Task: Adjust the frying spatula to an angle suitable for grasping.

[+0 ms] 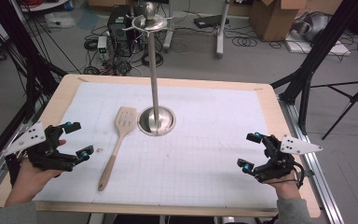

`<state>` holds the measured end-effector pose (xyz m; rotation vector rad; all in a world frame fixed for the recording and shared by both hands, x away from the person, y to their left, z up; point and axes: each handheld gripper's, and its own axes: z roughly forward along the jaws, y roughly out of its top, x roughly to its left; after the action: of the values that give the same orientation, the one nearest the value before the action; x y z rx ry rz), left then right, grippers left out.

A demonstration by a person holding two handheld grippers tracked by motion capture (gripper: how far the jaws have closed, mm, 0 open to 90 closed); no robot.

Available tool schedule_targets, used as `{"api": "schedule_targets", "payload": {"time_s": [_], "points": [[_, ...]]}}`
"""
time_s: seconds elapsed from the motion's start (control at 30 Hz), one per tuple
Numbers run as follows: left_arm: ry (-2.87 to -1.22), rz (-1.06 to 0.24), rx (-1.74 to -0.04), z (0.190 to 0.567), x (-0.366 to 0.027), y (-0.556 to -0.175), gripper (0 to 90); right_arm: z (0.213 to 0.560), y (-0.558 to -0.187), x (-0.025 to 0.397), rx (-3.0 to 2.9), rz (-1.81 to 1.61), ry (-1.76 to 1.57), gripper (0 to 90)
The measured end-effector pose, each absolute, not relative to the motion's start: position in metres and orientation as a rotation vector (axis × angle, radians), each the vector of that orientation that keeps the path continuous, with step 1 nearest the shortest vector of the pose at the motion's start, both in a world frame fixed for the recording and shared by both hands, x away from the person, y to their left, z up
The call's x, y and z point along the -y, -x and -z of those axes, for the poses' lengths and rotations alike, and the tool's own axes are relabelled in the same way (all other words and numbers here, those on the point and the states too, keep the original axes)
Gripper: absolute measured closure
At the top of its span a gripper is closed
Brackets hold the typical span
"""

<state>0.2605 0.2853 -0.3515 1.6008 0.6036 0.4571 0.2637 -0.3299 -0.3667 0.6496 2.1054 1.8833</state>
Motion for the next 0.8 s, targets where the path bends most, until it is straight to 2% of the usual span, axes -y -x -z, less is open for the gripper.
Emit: {"api": "schedule_targets", "payload": {"time_s": [0.73, 0.8], "points": [[-1.625, -0.439, -0.634, 0.369, -0.28, -0.269, 3.8, 0.369, -0.259, 0.329, -2.136, -1.842, -0.678, 0.4], [-1.634, -0.438, -0.641, 0.369, -0.28, -0.27, 7.2, 0.37, -0.26, 0.328, -2.138, -1.837, -0.678, 0.4]]}}
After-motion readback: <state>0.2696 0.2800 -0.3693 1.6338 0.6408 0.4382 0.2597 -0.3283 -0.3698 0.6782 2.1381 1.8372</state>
